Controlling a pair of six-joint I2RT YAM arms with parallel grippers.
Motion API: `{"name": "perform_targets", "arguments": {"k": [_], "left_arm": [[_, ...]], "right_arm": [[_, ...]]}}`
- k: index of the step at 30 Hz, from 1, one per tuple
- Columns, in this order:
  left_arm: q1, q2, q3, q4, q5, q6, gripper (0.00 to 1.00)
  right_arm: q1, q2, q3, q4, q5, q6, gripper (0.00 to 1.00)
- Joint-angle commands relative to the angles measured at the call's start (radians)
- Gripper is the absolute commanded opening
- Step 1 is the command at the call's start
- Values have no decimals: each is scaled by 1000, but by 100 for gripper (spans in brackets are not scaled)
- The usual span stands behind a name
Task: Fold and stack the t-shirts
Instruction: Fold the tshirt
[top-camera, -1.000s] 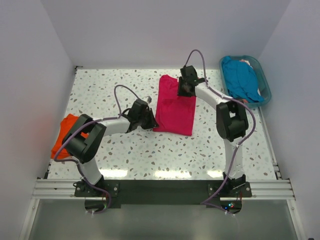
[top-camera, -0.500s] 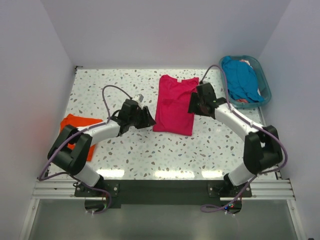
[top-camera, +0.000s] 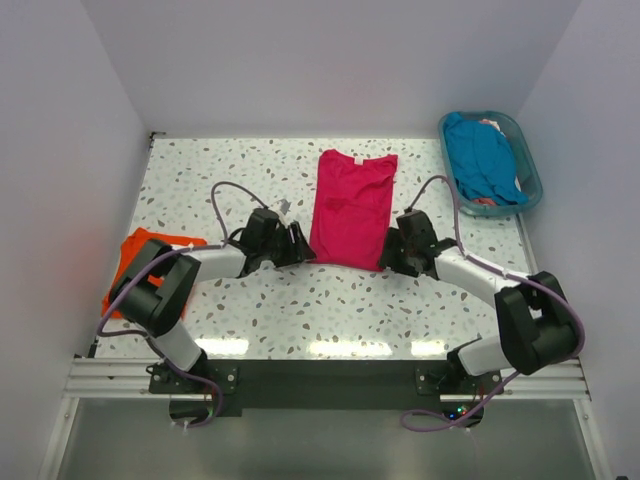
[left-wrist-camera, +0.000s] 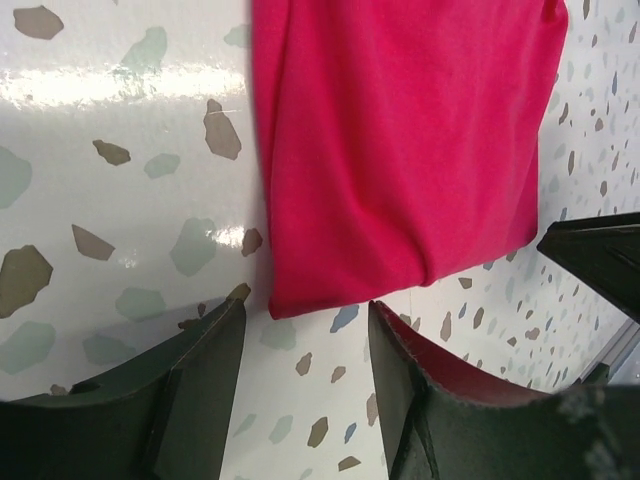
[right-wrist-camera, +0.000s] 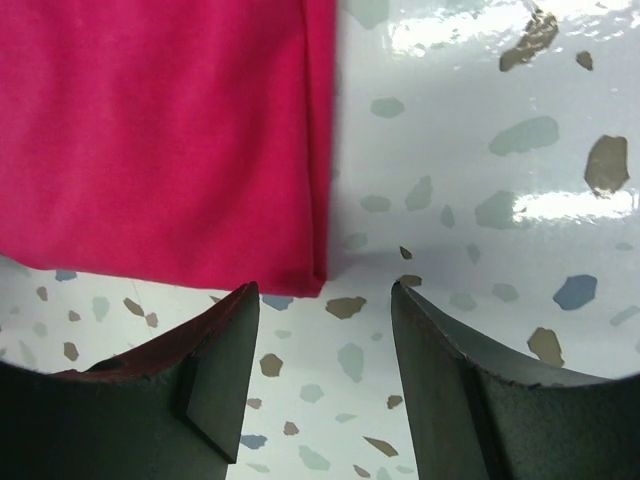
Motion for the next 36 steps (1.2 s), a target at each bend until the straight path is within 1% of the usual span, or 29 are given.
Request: {"name": "perform_targets", "arguments": {"k": [1,3,7,8,9,11,12,14,15,17,18,19,21,22,23,28,32,36], "left_arm": [[-8,34,-20,62,-21,-24,56],[-8,44,-25,73,-31,-30,55],[-13,70,-19,74,-32,-32,47],[-16,90,-13,74,-37,-27,42],[-19,90,-12,74,-37,-27,42],[-22,104,-2,65,-46,-18,36],[-24,109,0,63,-47,-20,31],[-24,115,4,65,-49,-13,24],[-25,116,7,62,-51,-12,18],[-25,115,12,57,-55,-6,9],[-24,112,14,53,-55,-3,2],[-24,103,20,39,-57,-1,0],[-25,89,26,18,-74,11,0],[-24,68,29,-11,-83,14,0],[-25,54,29,-27,-101,23,0],[-22,-57,3,-120,-158,53,0],[-24,-127,-43,-136,-143,43,0],[-40,-219,-130,-134,-124,19,0]], "right_arm": [[14,17,-15,138,-24,60,59],[20,28,-25,164,-28,80,59],[20,55,-37,182,-22,97,57],[23,70,-43,192,-19,101,53],[23,71,-43,192,-19,101,53],[23,83,-45,193,-18,100,52],[25,86,-45,195,-16,100,50],[25,98,-45,196,-11,100,46],[25,103,-43,196,-10,97,39],[25,107,-34,193,-10,86,30],[25,109,-29,183,-8,83,25],[25,107,-20,173,-5,69,15],[25,98,-9,135,-1,52,8],[25,83,1,117,2,30,2],[25,74,6,72,8,17,0],[23,-15,6,-35,25,-58,0],[23,-63,-20,-87,6,-83,0],[25,-115,-84,-103,-21,-83,0]]}}
